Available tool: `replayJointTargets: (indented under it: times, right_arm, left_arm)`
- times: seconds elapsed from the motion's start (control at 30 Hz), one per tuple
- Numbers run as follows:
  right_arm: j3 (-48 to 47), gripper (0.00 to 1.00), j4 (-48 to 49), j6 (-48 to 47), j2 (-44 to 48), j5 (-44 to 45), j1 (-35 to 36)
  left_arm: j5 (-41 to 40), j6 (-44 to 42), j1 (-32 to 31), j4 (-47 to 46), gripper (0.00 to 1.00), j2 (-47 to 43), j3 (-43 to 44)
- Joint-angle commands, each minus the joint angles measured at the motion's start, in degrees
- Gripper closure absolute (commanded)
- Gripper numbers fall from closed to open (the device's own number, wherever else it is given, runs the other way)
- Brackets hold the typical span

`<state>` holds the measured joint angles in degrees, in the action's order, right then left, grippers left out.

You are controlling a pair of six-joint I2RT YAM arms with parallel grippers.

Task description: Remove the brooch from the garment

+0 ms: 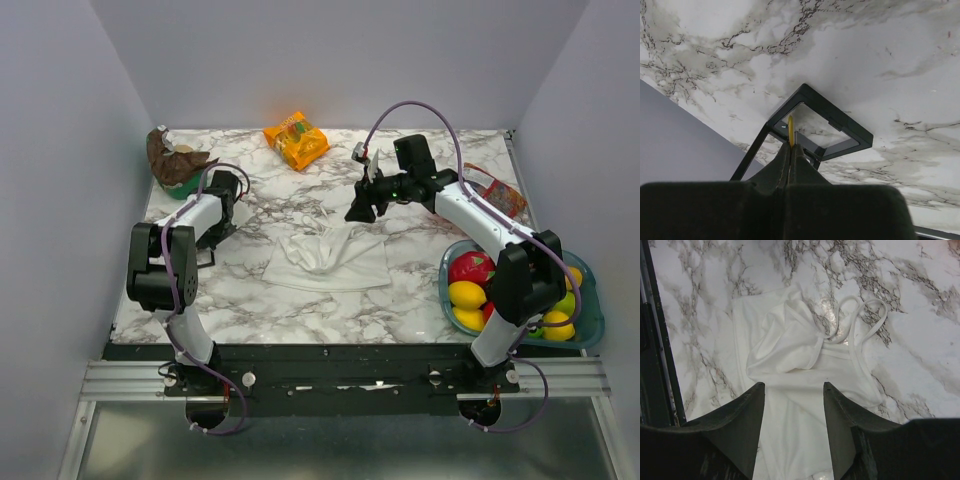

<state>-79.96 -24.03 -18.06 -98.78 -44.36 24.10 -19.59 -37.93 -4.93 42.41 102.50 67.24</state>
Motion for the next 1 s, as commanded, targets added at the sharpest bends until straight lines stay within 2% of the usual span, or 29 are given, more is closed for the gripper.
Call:
replayJointTargets:
  times: [0.0,0.07,0.2,0.23,0.33,0.47,0.6,0.63,0.67,0.73,0.77,0.8,0.83,0.87,0.9,0.97]
  right_arm:
    - [-0.5,0.41,0.0,-0.6,-0.6,1.1,0.2]
    - [-0.2,0.41,0.0,-0.6,-0.5,1.2,0.2]
    - [-0.3,0.41,-0.1,-0.7,-0.5,1.2,0.2]
    - [-0.3,0.41,-0.1,-0.8,-0.6,1.2,0.2]
    - [-0.5,0.41,-0.2,-0.9,-0.5,1.2,0.2]
    - [-0.5,0.4,-0.3,-0.9,-0.5,1.6,0.2]
    - [-1.0,0.38,-1.2,-1.5,0.0,3.2,0.2]
    - [-1.7,0.38,-1.5,-1.6,0.3,3.9,0.2]
    - [-2.2,0.36,-2.1,-1.7,0.3,4.9,0.2]
    - [-3.8,0.36,-3.9,-0.3,0.2,9.8,0.2]
    - [-5.4,0.36,-4.4,0.6,0.1,12.3,0.2]
    - [-6.2,0.36,-4.4,3.5,0.1,18.6,0.2]
    - [-7.0,0.35,-4.4,5.3,0.1,22.2,0.2]
    - [-8.5,0.35,-4.1,6.8,-0.1,25.8,0.2]
    - [-9.3,0.34,-3.7,9.4,-0.2,32.3,0.2]
    - [-11.1,0.31,-3.4,11.0,-0.5,37.3,0.2]
  left_arm:
    - [-1.2,0.1,0.2,-1.6,1.0,0.7,-1.8]
    - [-1.3,0.1,0.2,-2.0,0.98,0.6,-2.3]
    - [-1.3,0.8,0.2,-1.5,0.85,0.5,-2.6]
    - [-1.3,0.9,0.2,-0.9,0.77,0.2,-2.6]
    - [-0.7,2.2,0.2,0.6,0.64,-0.6,-2.4]
    - [0.7,3.8,0.2,2.4,0.54,-2.3,-1.8]
    - [3.2,6.4,-0.2,5.7,0.46,-3.2,2.3]
    - [5.7,6.9,-0.2,7.8,0.4,-3.5,3.4]
    - [7.0,7.3,-0.2,8.6,0.39,-3.7,4.6]
    - [12.6,8.7,-0.2,11.0,0.29,-4.1,8.1]
    - [14.6,9.1,-0.2,11.5,0.28,-4.3,9.2]
    - [17.4,9.5,-0.2,11.9,0.19,-4.5,10.3]
    - [19.6,10.5,-0.2,11.9,0.01,-4.9,12.2]
    - [25.9,10.9,-0.2,11.5,0.01,-5.5,12.9]
    - [28.5,11.5,-0.2,10.7,0.01,-5.9,13.9]
    - [34.0,15.2,-0.2,6.1,0.01,-8.1,14.4]
